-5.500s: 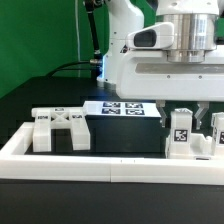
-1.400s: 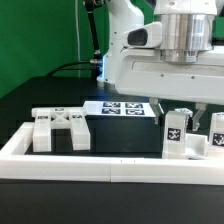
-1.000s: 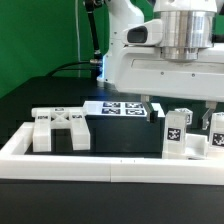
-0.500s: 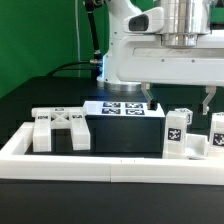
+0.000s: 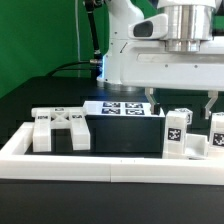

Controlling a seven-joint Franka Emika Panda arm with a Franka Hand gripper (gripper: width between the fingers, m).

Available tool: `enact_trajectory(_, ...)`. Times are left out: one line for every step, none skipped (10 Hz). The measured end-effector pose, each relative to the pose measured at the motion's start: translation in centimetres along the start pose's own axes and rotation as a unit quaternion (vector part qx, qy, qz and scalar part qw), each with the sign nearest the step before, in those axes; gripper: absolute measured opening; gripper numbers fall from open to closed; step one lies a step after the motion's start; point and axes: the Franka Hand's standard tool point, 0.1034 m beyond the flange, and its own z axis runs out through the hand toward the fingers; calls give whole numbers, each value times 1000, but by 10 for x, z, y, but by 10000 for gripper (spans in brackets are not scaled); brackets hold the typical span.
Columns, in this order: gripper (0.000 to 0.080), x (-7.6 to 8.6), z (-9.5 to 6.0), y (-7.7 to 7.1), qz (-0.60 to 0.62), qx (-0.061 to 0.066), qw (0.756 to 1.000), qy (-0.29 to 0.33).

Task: Assemble chair

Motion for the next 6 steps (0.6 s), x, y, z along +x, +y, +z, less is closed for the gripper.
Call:
enact_trajectory(649, -4, 11, -1, -2, -3, 1000, 2)
enact_trajectory(649, -10, 21, -2, -6, -8, 1000, -1)
enact_trajectory(649, -14, 26, -2, -8, -11, 1000, -5)
enact_trajectory(649, -16, 30, 0, -9, -13, 1000, -8)
enact_trajectory(649, -17, 32, 0, -9, -14, 1000, -7)
enact_trajectory(649, -16, 32, 0, -9, -13, 1000, -3)
